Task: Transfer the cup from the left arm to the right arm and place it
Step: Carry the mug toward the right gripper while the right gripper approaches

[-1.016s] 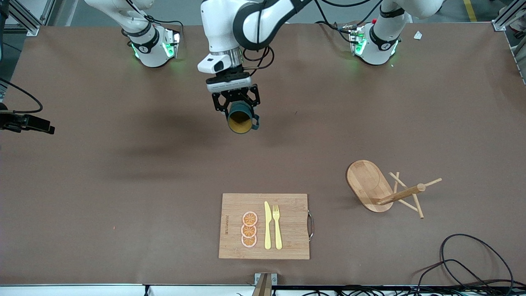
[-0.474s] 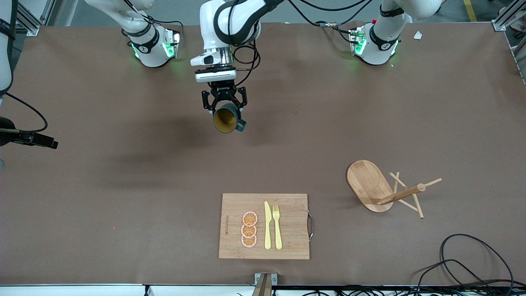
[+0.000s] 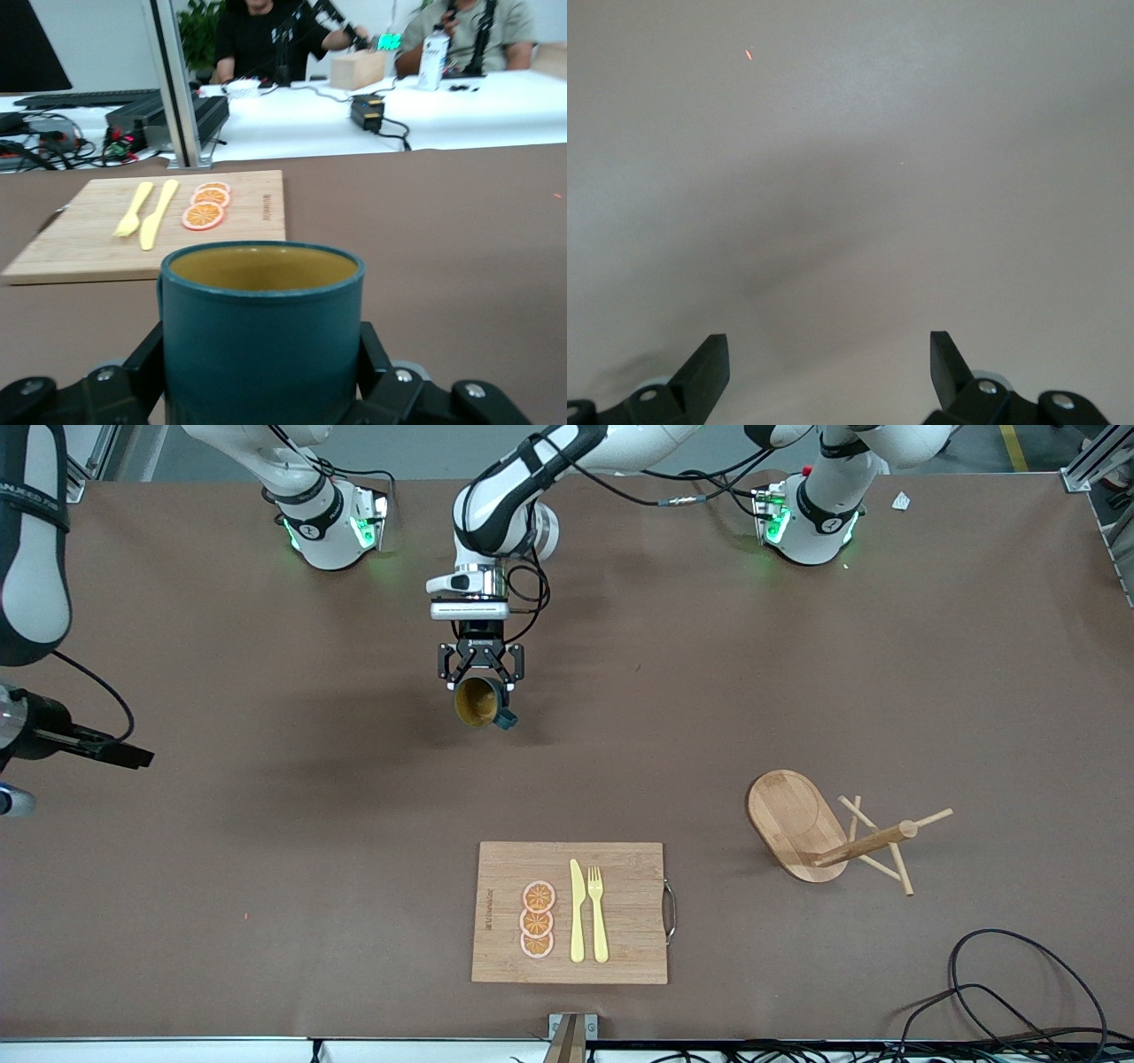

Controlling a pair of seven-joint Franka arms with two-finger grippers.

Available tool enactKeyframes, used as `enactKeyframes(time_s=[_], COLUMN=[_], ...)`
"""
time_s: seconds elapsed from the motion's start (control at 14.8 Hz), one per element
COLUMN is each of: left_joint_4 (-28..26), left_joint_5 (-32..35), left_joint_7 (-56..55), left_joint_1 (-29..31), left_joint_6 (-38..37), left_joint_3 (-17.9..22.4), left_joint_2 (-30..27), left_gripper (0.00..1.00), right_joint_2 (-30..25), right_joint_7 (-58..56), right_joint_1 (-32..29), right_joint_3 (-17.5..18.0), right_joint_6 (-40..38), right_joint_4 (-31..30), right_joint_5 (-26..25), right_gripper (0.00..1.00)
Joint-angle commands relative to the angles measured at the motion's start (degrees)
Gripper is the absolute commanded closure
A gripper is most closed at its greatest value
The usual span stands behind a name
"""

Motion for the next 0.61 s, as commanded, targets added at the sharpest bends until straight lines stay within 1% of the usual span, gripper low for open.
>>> enactKeyframes(time_s=[0.0,0.2,0.34,0.54], left_joint_4=[1.08,1.17,1.17,1.26], left_joint_5=[6.19,13.37,18.04,21.22], left_joint_7=[-4.66,-8.59,-12.21,-15.46], left_joint_1=[-0.46,-0.46,-0.46,-0.89], left_joint_6=[-0.14,-0.41,-2.41,-5.06], left_joint_3=[0.62,0.88,0.97,0.97], left_joint_2=[2.9,5.8,7.47,9.59], left_gripper=[0.4,0.4,0.4,0.41], right_joint_2=[-0.62,-0.7,-0.7,-0.7], right_joint_7=[8.45,11.73,13.65,18.84], right_joint_1=[2.37,3.6,3.78,5.53], right_joint_3=[-0.01,-0.01,-0.01,-0.01], right_joint_6=[1.34,1.43,1.52,1.69], right_joint_4=[-2.28,-3.6,-4.13,-4.48], right_joint_5=[-0.02,0.07,0.25,0.86], right_gripper=[0.0,0.0,0.0,0.0])
